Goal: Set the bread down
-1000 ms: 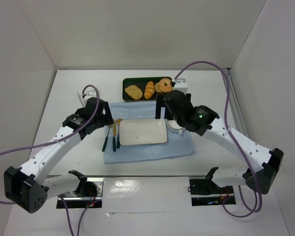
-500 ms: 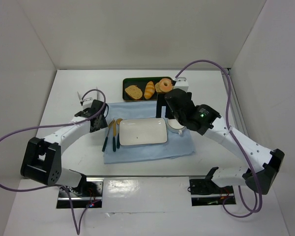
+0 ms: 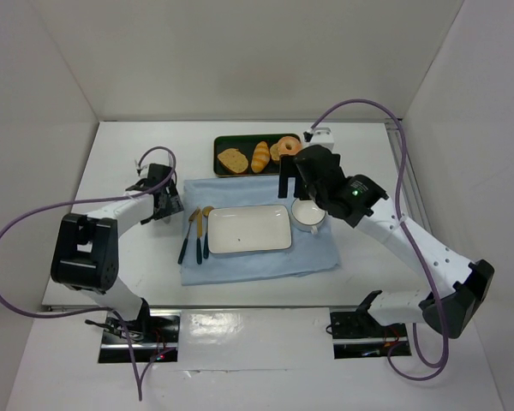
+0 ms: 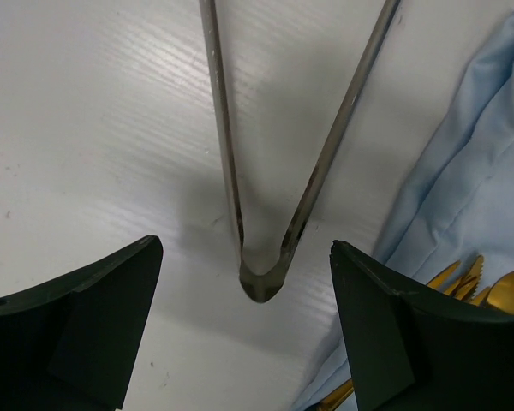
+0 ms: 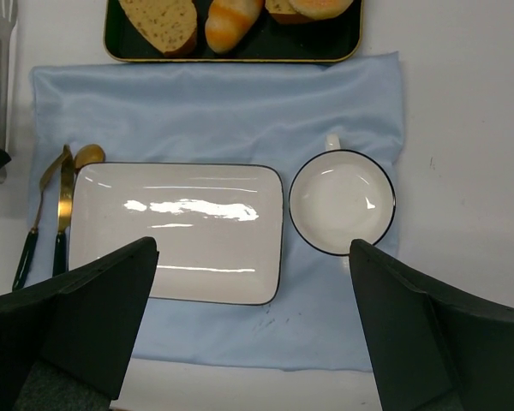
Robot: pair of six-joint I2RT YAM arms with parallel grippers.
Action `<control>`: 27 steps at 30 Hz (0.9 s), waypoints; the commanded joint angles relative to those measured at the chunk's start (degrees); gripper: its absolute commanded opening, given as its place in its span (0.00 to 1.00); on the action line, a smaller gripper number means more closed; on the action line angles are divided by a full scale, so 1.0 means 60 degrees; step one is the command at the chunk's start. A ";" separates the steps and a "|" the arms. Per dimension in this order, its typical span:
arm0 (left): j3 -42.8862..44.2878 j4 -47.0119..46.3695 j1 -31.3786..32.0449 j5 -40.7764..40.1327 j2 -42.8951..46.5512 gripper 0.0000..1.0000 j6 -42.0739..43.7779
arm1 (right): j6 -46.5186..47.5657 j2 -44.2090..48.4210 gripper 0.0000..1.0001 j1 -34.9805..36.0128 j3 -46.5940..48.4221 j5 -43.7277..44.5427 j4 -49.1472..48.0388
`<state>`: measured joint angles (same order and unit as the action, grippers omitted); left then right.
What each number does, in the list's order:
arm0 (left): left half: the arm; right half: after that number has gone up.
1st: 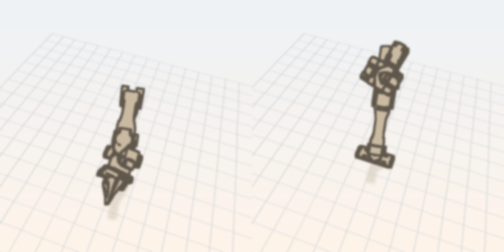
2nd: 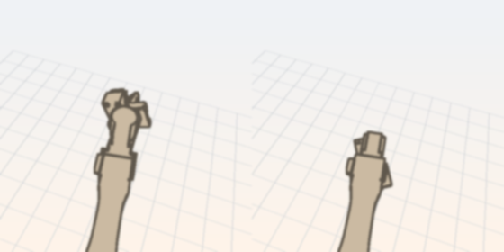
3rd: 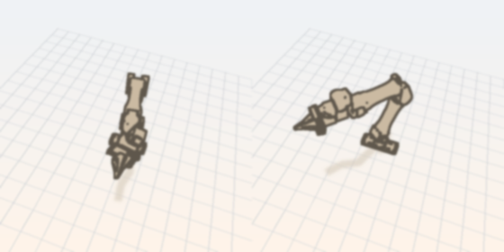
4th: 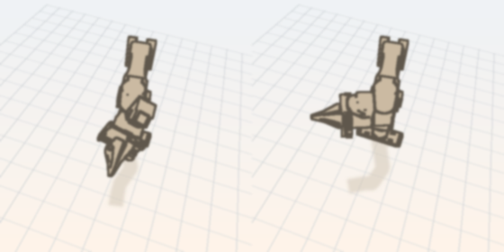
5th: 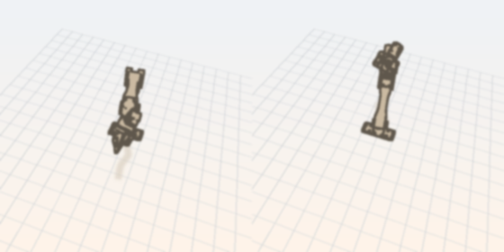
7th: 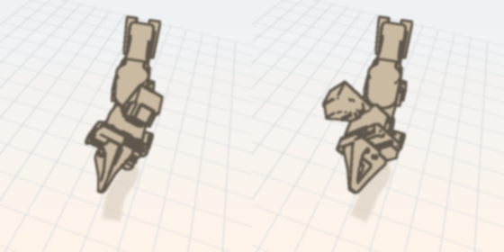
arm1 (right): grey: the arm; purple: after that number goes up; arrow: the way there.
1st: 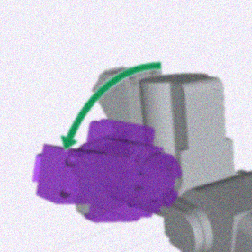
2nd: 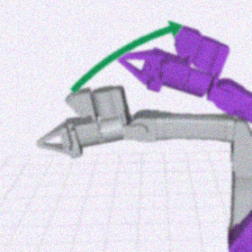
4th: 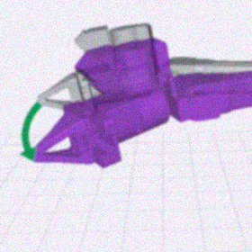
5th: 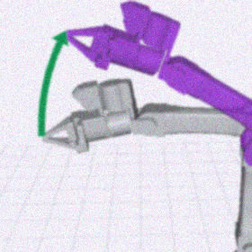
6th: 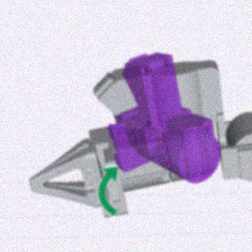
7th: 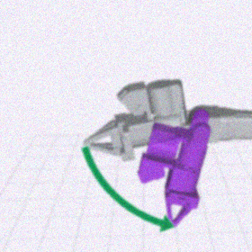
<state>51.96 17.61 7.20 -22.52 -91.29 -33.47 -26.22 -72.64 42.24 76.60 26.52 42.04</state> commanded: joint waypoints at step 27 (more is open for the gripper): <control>0.3189 0.0141 -0.0761 0.1205 -0.3242 0.89 0.0481 | 0.0356 -0.0198 1.00 -0.0858 0.0183 -0.0583 -0.0239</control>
<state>68.90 15.94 2.81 -17.23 -108.55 -31.42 -24.56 -73.87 37.78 76.60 23.05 41.91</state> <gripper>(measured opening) 0.891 0.999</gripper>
